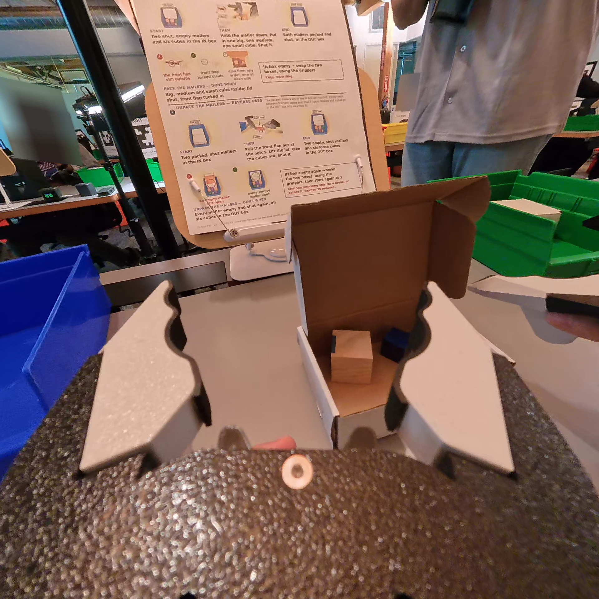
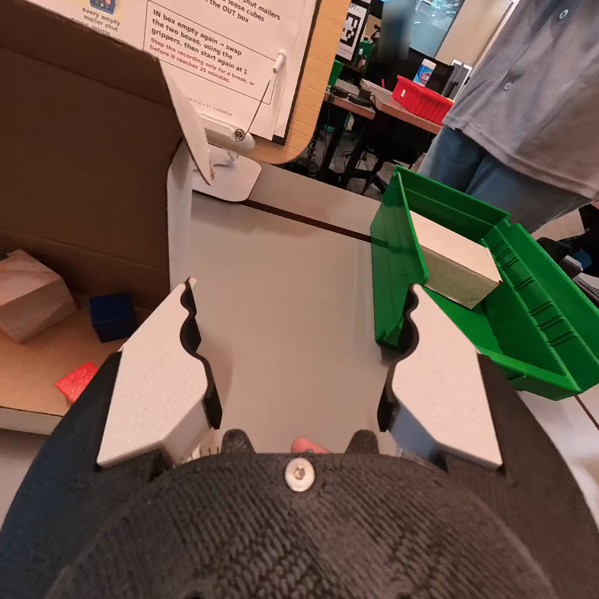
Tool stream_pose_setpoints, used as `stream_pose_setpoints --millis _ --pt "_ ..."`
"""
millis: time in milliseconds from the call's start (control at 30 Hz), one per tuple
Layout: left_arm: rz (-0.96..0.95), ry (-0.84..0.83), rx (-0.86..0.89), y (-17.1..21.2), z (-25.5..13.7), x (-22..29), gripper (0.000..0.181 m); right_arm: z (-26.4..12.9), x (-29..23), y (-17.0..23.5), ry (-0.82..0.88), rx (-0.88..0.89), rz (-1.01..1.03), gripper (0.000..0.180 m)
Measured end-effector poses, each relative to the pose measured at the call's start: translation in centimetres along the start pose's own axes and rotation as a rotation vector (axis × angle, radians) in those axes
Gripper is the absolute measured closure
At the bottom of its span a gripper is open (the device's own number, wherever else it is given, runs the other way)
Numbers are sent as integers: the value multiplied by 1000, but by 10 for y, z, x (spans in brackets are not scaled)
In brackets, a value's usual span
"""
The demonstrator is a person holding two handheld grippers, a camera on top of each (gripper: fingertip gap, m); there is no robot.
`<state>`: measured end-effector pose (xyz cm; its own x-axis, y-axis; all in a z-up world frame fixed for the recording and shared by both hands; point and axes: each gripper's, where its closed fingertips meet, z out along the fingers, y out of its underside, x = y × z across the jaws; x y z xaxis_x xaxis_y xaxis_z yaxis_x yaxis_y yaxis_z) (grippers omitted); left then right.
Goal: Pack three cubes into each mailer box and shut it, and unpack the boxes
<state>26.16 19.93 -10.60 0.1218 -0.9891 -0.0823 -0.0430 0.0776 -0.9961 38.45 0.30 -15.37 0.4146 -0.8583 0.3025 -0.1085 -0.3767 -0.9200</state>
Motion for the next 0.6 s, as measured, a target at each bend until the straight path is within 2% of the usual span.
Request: stream_pose_setpoints --millis 600 --pt "31 -45 49 -4 14 -15 41 -6 -5 -3 -42 30 31 55"
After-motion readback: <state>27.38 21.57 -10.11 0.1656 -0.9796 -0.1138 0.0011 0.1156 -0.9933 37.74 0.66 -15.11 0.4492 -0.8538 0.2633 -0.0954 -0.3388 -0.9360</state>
